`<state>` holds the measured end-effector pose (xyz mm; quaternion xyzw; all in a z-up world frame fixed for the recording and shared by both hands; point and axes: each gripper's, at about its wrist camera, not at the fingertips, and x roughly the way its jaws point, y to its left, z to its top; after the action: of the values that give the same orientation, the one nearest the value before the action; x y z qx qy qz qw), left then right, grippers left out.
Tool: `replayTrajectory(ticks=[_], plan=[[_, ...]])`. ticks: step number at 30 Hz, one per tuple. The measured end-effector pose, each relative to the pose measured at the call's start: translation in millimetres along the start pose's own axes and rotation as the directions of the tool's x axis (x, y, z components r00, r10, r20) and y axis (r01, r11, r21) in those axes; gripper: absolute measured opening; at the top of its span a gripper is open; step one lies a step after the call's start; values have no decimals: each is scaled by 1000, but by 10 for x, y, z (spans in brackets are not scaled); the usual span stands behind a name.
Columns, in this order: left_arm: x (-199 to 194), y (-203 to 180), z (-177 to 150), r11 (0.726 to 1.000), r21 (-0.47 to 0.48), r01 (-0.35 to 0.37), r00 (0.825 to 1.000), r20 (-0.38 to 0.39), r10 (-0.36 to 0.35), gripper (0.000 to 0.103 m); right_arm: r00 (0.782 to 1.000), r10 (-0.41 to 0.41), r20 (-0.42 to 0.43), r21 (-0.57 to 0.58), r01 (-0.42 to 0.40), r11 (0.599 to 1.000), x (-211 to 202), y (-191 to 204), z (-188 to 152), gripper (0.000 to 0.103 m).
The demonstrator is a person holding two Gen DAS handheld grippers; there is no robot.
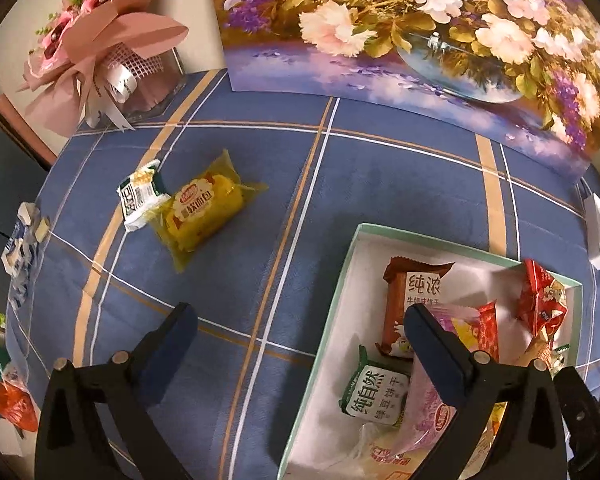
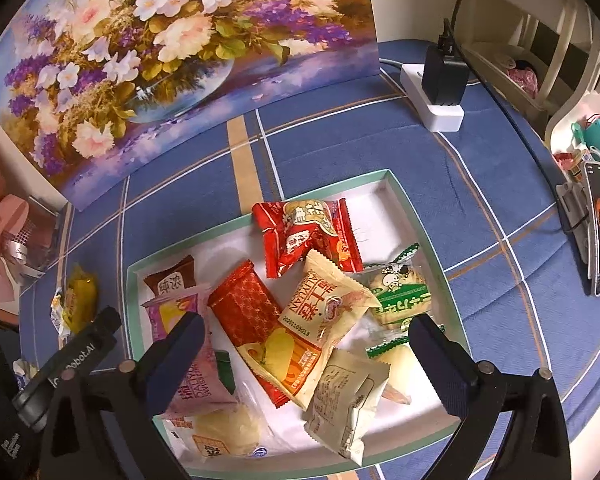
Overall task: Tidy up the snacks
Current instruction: 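Withdraw both tools from the tray toward the last two snacks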
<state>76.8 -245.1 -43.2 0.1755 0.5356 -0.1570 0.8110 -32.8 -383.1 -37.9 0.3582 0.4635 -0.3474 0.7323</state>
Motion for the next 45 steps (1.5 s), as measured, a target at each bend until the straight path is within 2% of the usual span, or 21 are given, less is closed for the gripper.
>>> replayTrajectory(ticks=[7,15,21,30,39,45], plan=[[-172,173,73,1000,-7,6,999,46,-6,103,998,24,55,-16,-23,1000,-222,185,-2,103],[-228,686,171,995,-30,-93,992,85,96,103,995,61,76,-71,-56,996,-321,607,-73,103],[-151,1285,204,985,-122,-124,990,56,131,103,997,70,44,-131,-63,989,-202,961,-201,103],[-36,2098,198,955,-256,-149,987,22,160,103,995,96,2,-247,-92,965,-41,1590,-465,103],[257,2495,214,945,-286,-160,987,-27,159,103,994,98,-53,-314,-110,943,277,2093,-715,103],[489,2617,242,947,-288,-141,990,-53,131,103,994,71,-77,-346,-94,934,505,2260,-811,103]])
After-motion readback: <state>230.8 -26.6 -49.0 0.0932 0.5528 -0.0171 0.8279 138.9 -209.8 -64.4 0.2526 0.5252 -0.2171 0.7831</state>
